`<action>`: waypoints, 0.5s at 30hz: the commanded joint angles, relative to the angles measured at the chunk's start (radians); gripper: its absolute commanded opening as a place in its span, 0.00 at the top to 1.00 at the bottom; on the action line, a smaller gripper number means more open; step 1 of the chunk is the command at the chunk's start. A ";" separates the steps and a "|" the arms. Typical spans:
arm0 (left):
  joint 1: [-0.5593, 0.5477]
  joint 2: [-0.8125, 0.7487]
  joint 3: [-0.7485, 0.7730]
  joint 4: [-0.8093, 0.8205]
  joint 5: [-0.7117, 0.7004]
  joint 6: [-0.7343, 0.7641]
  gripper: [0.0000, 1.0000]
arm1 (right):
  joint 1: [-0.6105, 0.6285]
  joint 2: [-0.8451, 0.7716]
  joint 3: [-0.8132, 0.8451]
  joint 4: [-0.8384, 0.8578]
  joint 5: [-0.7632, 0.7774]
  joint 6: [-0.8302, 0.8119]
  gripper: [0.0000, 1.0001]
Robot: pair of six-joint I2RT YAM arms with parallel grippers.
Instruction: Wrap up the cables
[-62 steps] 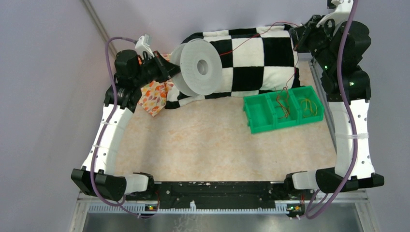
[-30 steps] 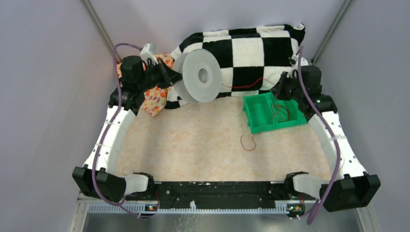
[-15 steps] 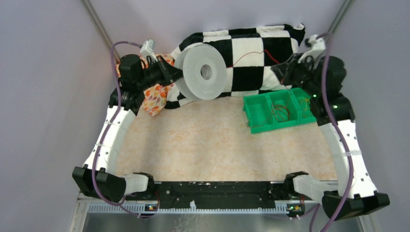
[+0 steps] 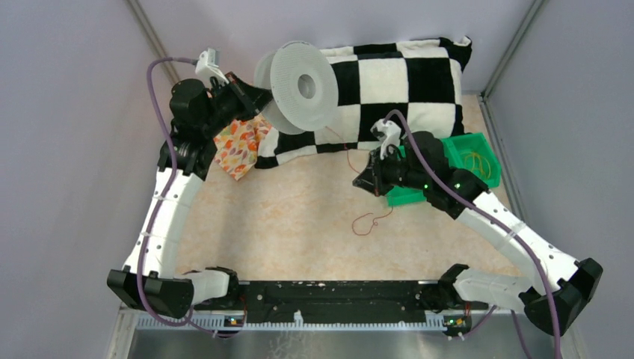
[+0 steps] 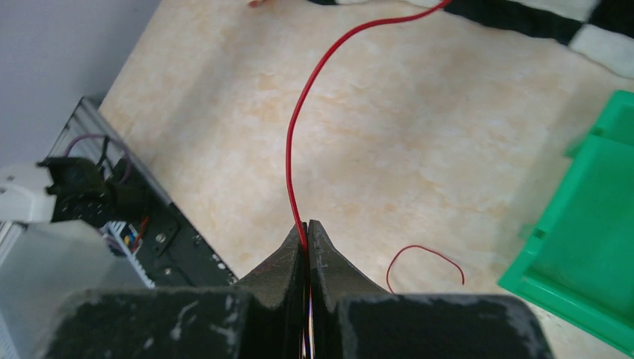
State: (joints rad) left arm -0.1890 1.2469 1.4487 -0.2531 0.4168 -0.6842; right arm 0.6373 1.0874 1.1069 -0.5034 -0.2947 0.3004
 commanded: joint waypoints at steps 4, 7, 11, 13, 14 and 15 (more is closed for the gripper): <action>0.002 -0.127 0.016 -0.037 -0.282 0.078 1.00 | 0.246 0.045 0.129 0.023 -0.047 -0.084 1.00; -0.002 -0.132 -0.006 -0.073 -0.313 0.117 1.00 | 0.320 0.107 0.220 -0.008 -0.063 -0.114 1.00; -0.026 -0.133 -0.038 -0.119 -0.366 0.172 1.00 | 0.378 0.184 0.355 -0.056 -0.058 -0.154 1.00; -0.047 -0.148 -0.072 -0.110 -0.400 0.179 1.00 | 0.383 0.207 0.398 -0.054 -0.052 -0.157 1.00; -0.061 -0.157 -0.084 -0.102 -0.407 0.187 1.00 | 0.384 0.213 0.415 -0.046 -0.051 -0.158 1.00; -0.077 -0.160 -0.090 -0.106 -0.451 0.196 1.00 | 0.384 0.217 0.434 -0.041 -0.053 -0.162 1.00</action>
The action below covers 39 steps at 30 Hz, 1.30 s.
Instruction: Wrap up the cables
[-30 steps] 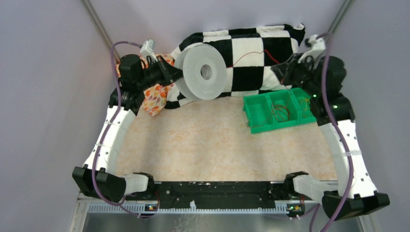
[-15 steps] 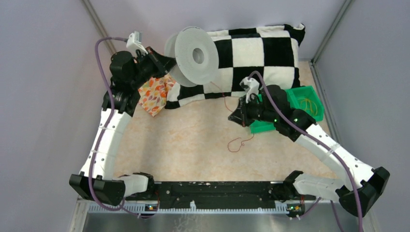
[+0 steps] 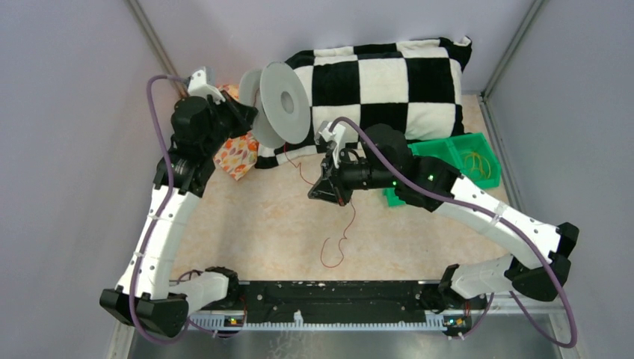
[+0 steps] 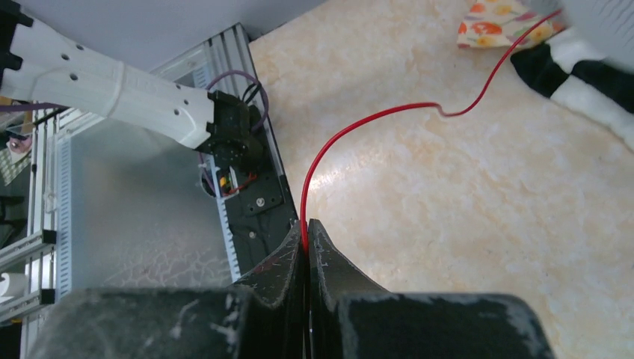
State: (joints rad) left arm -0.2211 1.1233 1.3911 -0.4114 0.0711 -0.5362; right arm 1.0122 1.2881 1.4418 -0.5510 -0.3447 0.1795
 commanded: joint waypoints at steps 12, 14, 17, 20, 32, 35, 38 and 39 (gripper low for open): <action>-0.257 0.043 -0.042 0.009 -0.414 0.162 1.00 | 0.009 0.104 0.372 -0.070 0.002 -0.127 1.00; -0.279 0.059 -0.043 0.000 -0.441 0.175 1.00 | 0.009 0.104 0.401 -0.075 0.013 -0.140 1.00; -0.303 0.071 -0.057 0.004 -0.456 0.195 1.00 | 0.009 0.101 0.423 -0.074 0.039 -0.160 1.00; -0.325 0.089 -0.069 0.000 -0.461 0.225 1.00 | 0.009 0.104 0.447 -0.093 0.078 -0.175 1.00; -0.378 0.092 -0.135 0.000 -0.390 0.301 1.00 | 0.007 0.092 0.484 -0.143 0.188 -0.280 1.00; -0.384 0.100 -0.139 -0.005 -0.327 0.343 1.00 | -0.016 0.087 0.473 -0.147 0.194 -0.290 1.00; -0.387 0.095 -0.151 -0.004 -0.213 0.410 1.00 | -0.067 0.073 0.439 -0.141 0.166 -0.290 1.00; -0.389 0.092 -0.157 -0.009 -0.185 0.428 1.00 | -0.092 0.066 0.426 -0.136 0.153 -0.289 1.00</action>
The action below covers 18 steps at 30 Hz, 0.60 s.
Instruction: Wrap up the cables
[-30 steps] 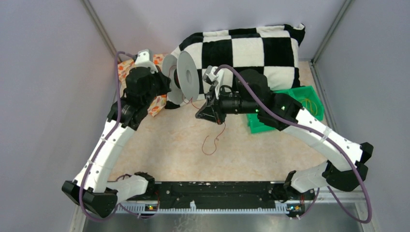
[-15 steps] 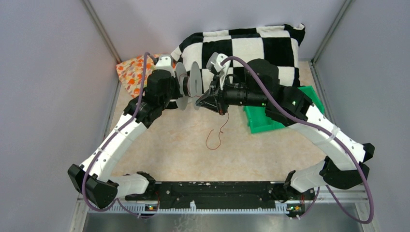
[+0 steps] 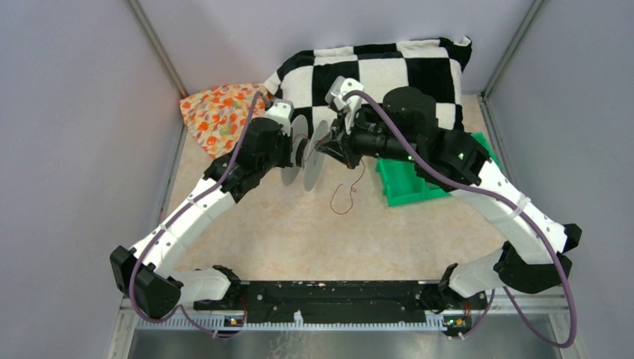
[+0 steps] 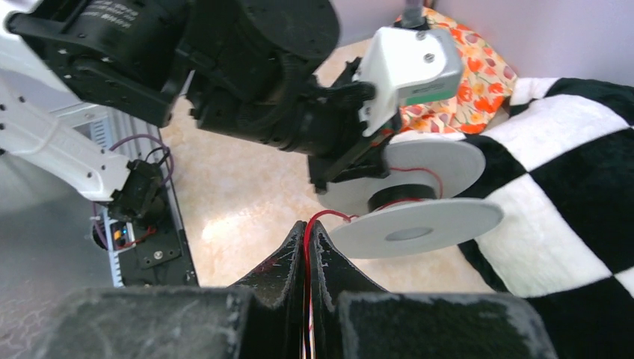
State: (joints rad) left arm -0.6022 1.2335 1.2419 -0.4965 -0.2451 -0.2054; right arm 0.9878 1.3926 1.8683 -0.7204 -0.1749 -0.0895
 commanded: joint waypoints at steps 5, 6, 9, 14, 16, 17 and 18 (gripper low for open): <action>-0.007 -0.070 -0.066 0.095 0.319 0.191 1.00 | -0.183 -0.062 -0.081 0.054 -0.074 -0.014 1.00; -0.007 -0.080 -0.075 0.097 0.347 0.210 1.00 | -0.207 -0.063 -0.098 0.057 -0.089 -0.011 1.00; -0.008 -0.110 -0.101 0.090 0.433 0.271 1.00 | -0.260 -0.072 -0.150 0.075 -0.105 -0.010 1.00; -0.008 -0.192 -0.131 0.131 0.610 0.320 1.00 | -0.346 -0.085 -0.257 0.106 -0.133 -0.001 1.00; -0.007 -0.206 -0.108 0.121 0.678 0.327 1.00 | -0.385 -0.100 -0.312 0.122 -0.144 0.007 1.00; -0.007 -0.210 -0.093 0.112 0.709 0.330 1.00 | -0.401 -0.111 -0.342 0.133 -0.150 0.015 1.00; -0.007 -0.213 -0.078 0.100 0.739 0.334 1.00 | -0.418 -0.124 -0.382 0.145 -0.155 0.021 1.00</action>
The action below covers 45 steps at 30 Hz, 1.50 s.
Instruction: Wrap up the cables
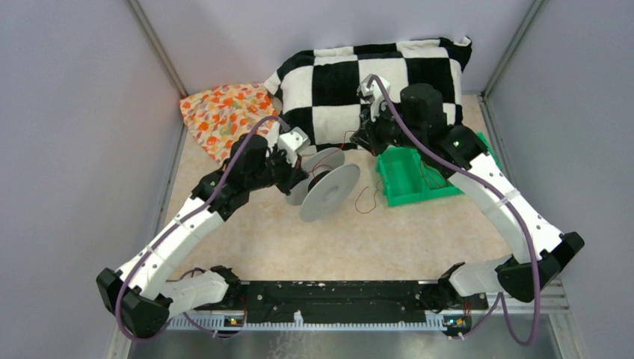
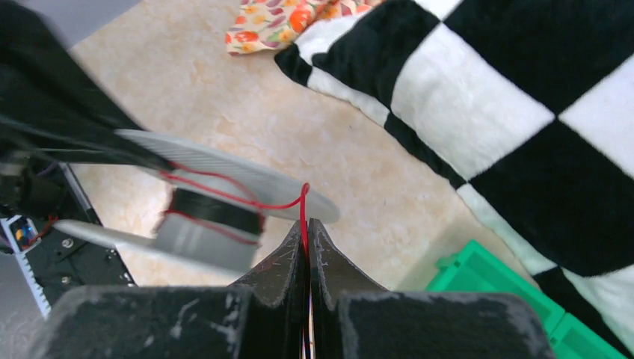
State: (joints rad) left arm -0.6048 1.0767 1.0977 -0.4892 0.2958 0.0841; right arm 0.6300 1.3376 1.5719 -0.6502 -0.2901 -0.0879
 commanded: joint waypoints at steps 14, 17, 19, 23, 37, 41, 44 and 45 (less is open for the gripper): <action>0.008 -0.078 0.187 0.155 0.340 -0.091 1.00 | -0.141 -0.225 -0.447 0.223 -0.095 0.219 1.00; 0.011 -0.087 0.157 0.301 0.340 -0.222 1.00 | -0.141 -0.274 -0.539 0.296 -0.171 0.303 1.00; 0.011 -0.089 0.138 0.379 0.323 -0.295 1.00 | -0.141 -0.310 -0.595 0.351 -0.214 0.363 1.00; 0.011 -0.078 0.123 0.458 0.251 -0.390 1.00 | -0.141 -0.392 -0.692 0.490 -0.259 0.479 0.84; 0.012 -0.069 0.219 0.458 0.038 -0.465 1.00 | -0.141 -0.393 -0.974 0.995 -0.345 0.899 0.46; 0.025 -0.072 0.272 0.416 -0.019 -0.469 1.00 | -0.142 -0.385 -0.969 0.968 -0.334 0.884 0.28; 0.026 -0.068 0.314 0.390 -0.044 -0.481 1.00 | -0.141 -0.380 -0.945 0.890 -0.315 0.831 0.13; 0.027 -0.064 0.331 0.378 -0.054 -0.484 1.00 | -0.142 -0.377 -0.935 0.873 -0.312 0.812 0.12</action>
State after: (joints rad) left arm -0.5838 1.0237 1.3308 -0.1837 0.3088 -0.3664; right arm 0.4942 0.9455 0.5892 0.2451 -0.6186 0.7773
